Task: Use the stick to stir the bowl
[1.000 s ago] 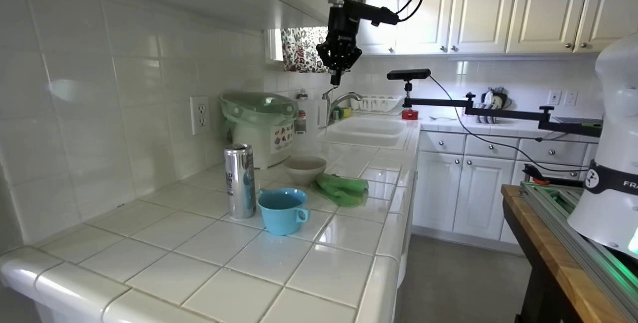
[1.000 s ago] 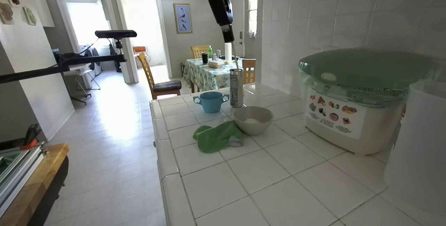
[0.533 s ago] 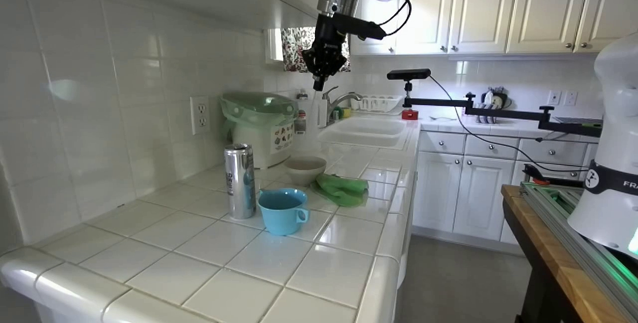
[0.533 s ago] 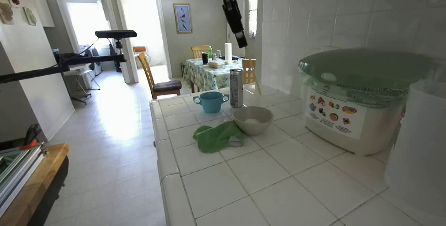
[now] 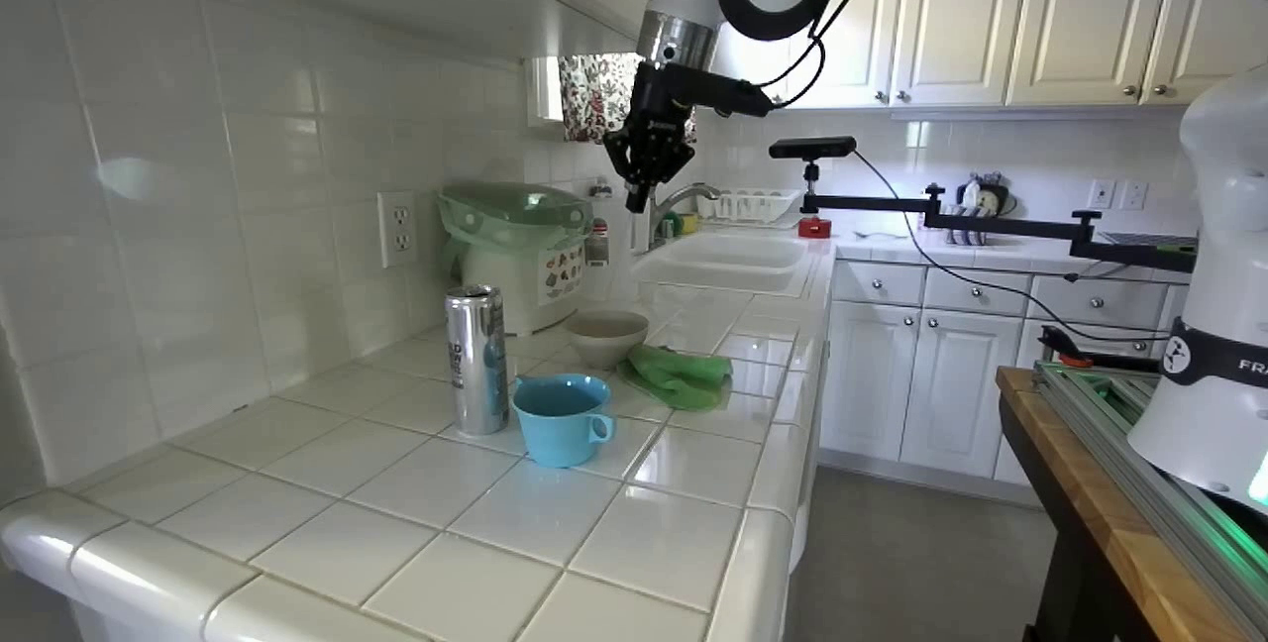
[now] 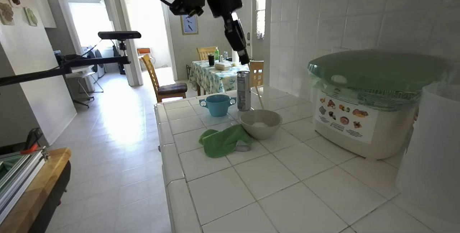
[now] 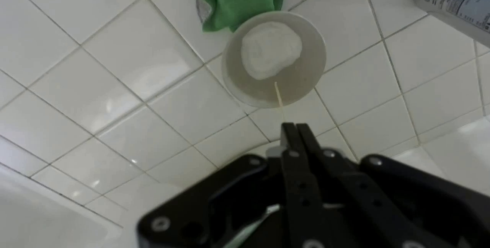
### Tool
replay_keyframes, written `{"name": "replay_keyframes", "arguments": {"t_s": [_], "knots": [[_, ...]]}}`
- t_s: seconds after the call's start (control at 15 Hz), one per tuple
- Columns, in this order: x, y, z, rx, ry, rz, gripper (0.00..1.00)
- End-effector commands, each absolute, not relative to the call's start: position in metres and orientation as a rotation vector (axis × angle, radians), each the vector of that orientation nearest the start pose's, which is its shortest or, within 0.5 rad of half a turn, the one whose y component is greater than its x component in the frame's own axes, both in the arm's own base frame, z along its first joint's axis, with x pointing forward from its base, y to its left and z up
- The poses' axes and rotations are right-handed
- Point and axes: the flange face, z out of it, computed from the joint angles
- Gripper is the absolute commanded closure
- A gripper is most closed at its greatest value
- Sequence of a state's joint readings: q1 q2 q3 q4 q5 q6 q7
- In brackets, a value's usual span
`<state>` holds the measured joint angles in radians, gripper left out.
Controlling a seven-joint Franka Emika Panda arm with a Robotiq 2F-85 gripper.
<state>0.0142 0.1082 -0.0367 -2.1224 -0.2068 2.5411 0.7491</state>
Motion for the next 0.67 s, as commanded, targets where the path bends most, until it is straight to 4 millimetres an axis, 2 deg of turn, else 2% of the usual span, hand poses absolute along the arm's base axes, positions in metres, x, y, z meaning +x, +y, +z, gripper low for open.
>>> {"name": "replay_keyframes", "arguments": {"t_s": [0.0,0.27,0.6], "knots": [[0.579,-0.012,0.378,-2.936,1.002,-0.54,0.99],[0.578,-0.023,0.362,-2.908,1.042,-0.512,0.99],[0.588,-0.022,0.346,-2.882,1.045,-0.494,0.99]]}}
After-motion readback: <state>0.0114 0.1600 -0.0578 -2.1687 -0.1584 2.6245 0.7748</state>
